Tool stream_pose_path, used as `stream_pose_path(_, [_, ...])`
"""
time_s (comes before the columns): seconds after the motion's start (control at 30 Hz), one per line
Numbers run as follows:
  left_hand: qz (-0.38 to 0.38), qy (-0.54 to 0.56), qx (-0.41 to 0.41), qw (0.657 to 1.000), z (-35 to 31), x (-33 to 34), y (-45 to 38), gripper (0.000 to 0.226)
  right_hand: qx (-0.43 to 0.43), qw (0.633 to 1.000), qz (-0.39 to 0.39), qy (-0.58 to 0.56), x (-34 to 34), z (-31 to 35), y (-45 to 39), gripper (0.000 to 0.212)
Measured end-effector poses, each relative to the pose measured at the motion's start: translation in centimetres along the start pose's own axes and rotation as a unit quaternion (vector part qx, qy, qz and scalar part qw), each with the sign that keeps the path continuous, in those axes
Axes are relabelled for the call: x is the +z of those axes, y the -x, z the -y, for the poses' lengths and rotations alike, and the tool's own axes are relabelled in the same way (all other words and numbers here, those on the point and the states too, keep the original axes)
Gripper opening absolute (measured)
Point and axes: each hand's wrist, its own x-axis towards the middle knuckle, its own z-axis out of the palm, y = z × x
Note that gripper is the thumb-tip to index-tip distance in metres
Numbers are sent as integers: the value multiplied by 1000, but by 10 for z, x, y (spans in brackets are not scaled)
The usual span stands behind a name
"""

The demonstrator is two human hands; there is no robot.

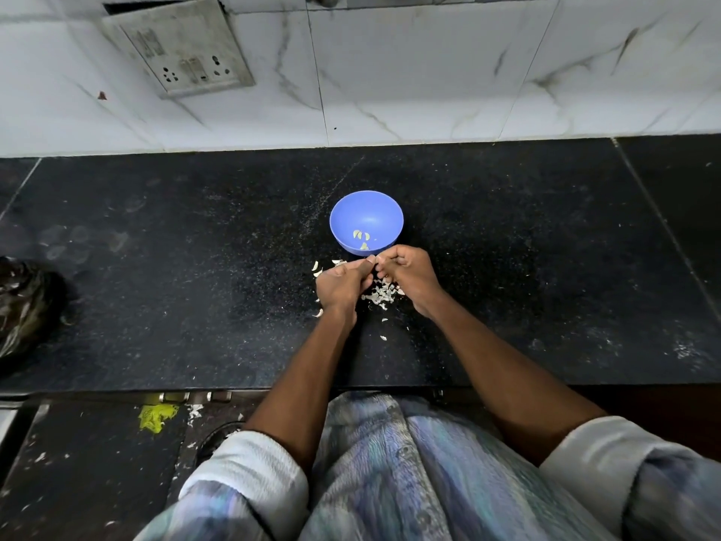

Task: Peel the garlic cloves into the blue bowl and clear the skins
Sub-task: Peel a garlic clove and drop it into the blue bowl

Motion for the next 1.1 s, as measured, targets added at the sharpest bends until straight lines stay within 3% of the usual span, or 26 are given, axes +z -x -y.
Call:
stream_pose_path(0.23, [36,-108,89,990,10,-9,-4,5,20,999,-6,34,-1,3,3,5])
stream_pose_path(0.43, [65,-151,94,982,11,-17,-7,6,1,996,34,81,-8,9,2,5])
stream_pose_path(0.57, [65,-240,226,942,12,-19,-7,5,98,994,22,36,-3,8,-3,11])
stream_pose_path(0.63, [57,-262,243,932,10,-16,-4,6,120,992,20,12,-1,7,-5,10])
stream_pose_path(0.67, [48,-241,211,946,8,-14,-4,6,99,995,18,23,-1,6,-5,10])
stream_pose_path(0.73, [37,-98,45,994,-1,-7,-2,6,31,999,9,42,0,7,-4,11])
stream_pose_path(0.8, [67,81,-145,984,-11,-4,-1,5,-28,998,9,52,0,9,-2,12])
stream_pose_path(0.87, [79,153,-215,961,-11,-4,-1,6,-62,995,18,80,0,9,-1,10])
stream_pose_path(0.93, [67,90,-152,982,-3,-3,1,11,-46,995,20,92,2,5,-3,6])
stream_pose_path(1.0, [31,-100,50,993,9,-8,2,11,35,997,12,67,7,6,-1,7])
stream_pose_path(1.03, [17,-194,161,967,11,-11,3,9,76,996,8,48,11,7,-1,8])
stream_pose_path(1.1, [14,-292,308,905,13,-18,1,11,131,991,8,3,14,12,-1,13])
